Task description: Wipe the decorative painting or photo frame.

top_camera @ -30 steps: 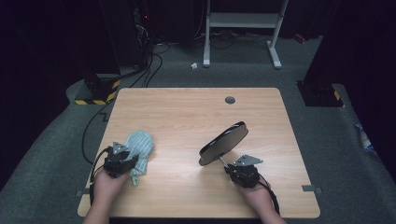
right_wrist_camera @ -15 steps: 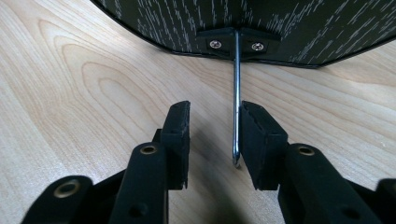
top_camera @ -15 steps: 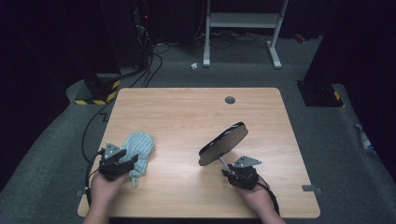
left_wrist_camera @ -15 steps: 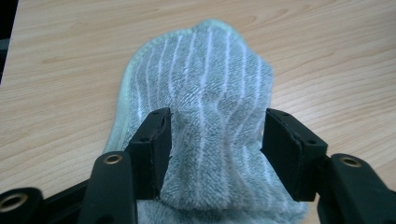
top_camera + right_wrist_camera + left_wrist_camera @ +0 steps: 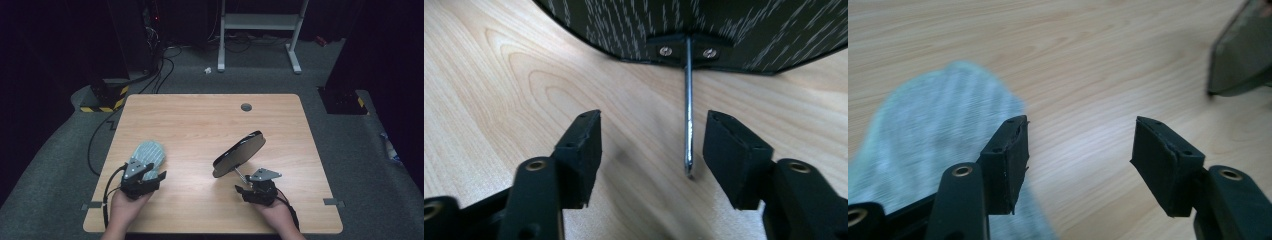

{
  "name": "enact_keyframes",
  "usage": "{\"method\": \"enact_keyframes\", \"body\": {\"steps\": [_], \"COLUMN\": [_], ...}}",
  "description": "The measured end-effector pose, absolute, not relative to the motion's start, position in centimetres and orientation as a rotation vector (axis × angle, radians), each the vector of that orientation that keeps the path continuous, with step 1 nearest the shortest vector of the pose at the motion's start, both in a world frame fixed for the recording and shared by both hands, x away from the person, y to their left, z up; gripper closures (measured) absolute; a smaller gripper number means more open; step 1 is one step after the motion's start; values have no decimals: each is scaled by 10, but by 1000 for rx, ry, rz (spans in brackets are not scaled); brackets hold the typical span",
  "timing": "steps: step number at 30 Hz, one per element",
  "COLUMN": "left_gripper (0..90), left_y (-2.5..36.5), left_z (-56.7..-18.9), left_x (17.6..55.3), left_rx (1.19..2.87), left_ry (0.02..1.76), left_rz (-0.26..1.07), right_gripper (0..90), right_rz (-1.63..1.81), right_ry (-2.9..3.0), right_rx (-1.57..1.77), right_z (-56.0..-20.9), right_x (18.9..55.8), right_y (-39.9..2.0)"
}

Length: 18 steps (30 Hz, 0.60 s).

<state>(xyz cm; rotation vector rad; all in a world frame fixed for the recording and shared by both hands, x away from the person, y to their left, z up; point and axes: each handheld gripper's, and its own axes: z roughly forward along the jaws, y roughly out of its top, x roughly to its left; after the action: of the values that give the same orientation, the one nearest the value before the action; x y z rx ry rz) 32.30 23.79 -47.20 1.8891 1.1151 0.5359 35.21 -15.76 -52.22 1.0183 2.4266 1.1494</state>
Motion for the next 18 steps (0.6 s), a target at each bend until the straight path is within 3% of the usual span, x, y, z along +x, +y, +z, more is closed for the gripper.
{"method": "enact_keyframes", "body": {"steps": [12, 18], "left_gripper": [381, 367], "left_y": [180, 162], "left_z": [-496, -507], "left_x": [335, 337], "left_rx": [1896, 1915], "left_ry": [979, 933], "left_rz": [434, 404], "right_gripper": [248, 223], "right_rz": [1177, 1183], "right_ry": [2269, 2274], "right_rx": [1115, 1157], "right_z": [-520, -519], "right_x": [348, 345], "right_y": [-169, -169]}}
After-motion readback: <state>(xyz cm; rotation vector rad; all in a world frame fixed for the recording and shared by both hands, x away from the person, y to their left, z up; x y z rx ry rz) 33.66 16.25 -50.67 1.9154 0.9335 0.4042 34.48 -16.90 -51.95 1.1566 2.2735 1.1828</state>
